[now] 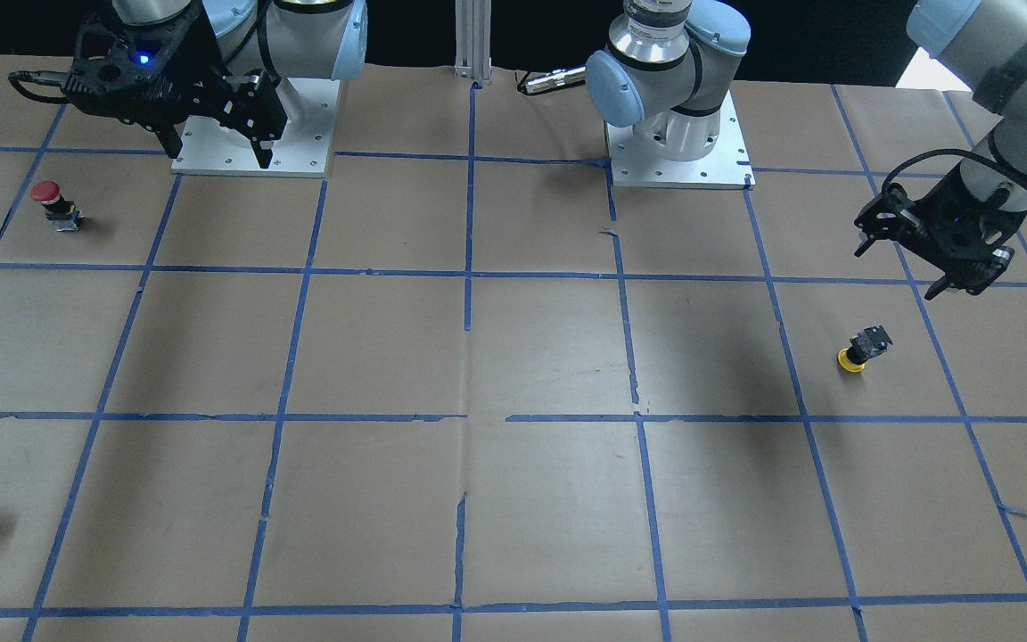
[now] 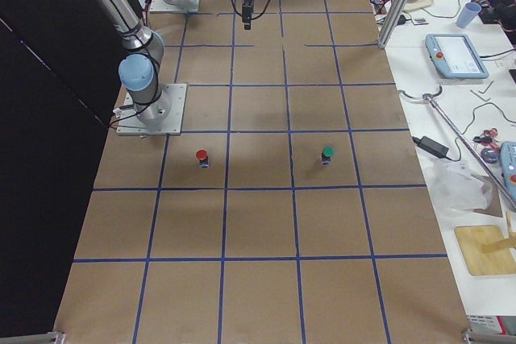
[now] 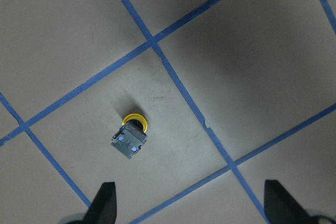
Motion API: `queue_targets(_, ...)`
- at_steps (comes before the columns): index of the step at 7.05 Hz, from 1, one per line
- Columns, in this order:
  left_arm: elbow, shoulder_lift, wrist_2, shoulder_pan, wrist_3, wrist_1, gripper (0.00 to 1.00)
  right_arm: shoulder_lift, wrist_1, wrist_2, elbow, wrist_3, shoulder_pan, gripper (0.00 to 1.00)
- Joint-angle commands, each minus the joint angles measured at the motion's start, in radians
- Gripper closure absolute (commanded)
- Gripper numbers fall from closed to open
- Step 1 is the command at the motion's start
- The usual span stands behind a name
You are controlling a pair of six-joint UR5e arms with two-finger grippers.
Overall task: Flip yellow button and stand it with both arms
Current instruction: 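Move the left gripper down toward the yellow-capped button lying on its side, then lower the left gripper and close it on the button's black base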
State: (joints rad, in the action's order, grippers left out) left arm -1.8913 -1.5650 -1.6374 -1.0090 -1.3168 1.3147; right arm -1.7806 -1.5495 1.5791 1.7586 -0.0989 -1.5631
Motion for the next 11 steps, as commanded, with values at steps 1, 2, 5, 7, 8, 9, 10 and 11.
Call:
queue_targets(1,-0.071,-0.036,0.01,0.085,-0.319,-0.108,0.0,0.0,-0.017,-0.001,-0.001,0.002,0.0,0.0)
queue_targets(2,-0.066,-0.093,0.016,0.095,-0.39,-0.182,0.0,0.0,-0.012,-0.004,0.002,0.001,0.0,0.0)
queue_targets(5,-0.071,-0.168,0.059,0.133,-0.575,-0.226,0.0,0.0,-0.006,-0.005,0.016,-0.004,0.0,0.0)
queue_targets(7,-0.077,-0.179,0.071,0.133,-0.588,-0.247,0.0,-0.003,-0.02,-0.005,0.038,-0.01,0.0,0.0)
queue_targets(8,-0.077,-0.191,0.071,0.133,-0.596,-0.277,0.0,-0.003,-0.02,-0.005,0.038,-0.01,0.0,0.0)
queue_targets(9,-0.077,-0.21,0.074,0.133,-0.596,-0.296,0.0,-0.008,-0.02,-0.005,0.038,-0.01,0.0,0.0)
queue_targets(10,-0.077,-0.217,0.071,0.133,-0.604,-0.296,0.0,-0.01,-0.021,-0.005,0.038,-0.01,0.0,0.0)
queue_targets(11,-0.08,-0.22,0.073,0.135,-0.608,-0.296,0.0,-0.011,-0.021,-0.005,0.036,-0.009,0.0,0.0)
